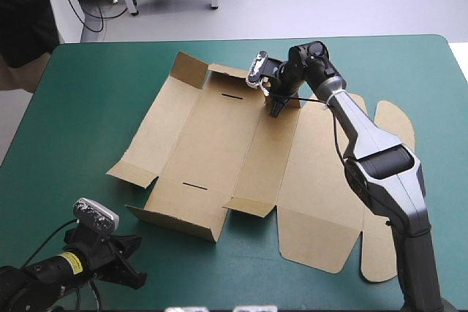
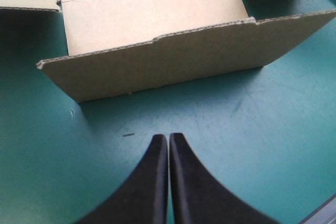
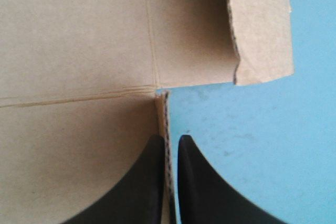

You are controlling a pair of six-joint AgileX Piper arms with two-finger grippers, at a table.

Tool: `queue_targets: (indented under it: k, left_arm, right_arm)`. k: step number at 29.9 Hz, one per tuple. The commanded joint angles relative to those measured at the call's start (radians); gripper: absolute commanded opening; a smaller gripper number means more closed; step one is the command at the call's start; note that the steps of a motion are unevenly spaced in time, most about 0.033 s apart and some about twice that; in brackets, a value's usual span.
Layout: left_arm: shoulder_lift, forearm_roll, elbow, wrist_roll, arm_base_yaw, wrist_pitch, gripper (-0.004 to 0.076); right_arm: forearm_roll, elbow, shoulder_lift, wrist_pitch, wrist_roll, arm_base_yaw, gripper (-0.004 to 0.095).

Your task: Fold the box

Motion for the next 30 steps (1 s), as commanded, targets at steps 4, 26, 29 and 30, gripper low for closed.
queue_targets:
  k: [4, 26, 29, 30]
  left_arm:
    - [0.004, -0.018, -0.032, 0.000, -0.003, -0.051, -0.0008]
    - [0.004, -0.029, -0.163, 0.000, -0.003, -0.045, -0.0008]
    - [0.004, -0.028, -0.167, 0.000, -0.003, -0.052, -0.0008]
    - [0.004, -0.024, -0.167, 0.000, -0.003, -0.052, -0.0008]
  right_arm:
    - [-0.001, -0.033, -0.070, -0.025, -0.022, -0.007, -0.0020]
    - [0.373, -0.095, -0.072, -0.022, -0.510, 0.034, -0.0022]
    - [0.371, -0.095, -0.072, 0.035, -0.541, 0.056, -0.0022]
    - [0.371, -0.095, -0.072, 0.059, -0.554, 0.065, -0.0022]
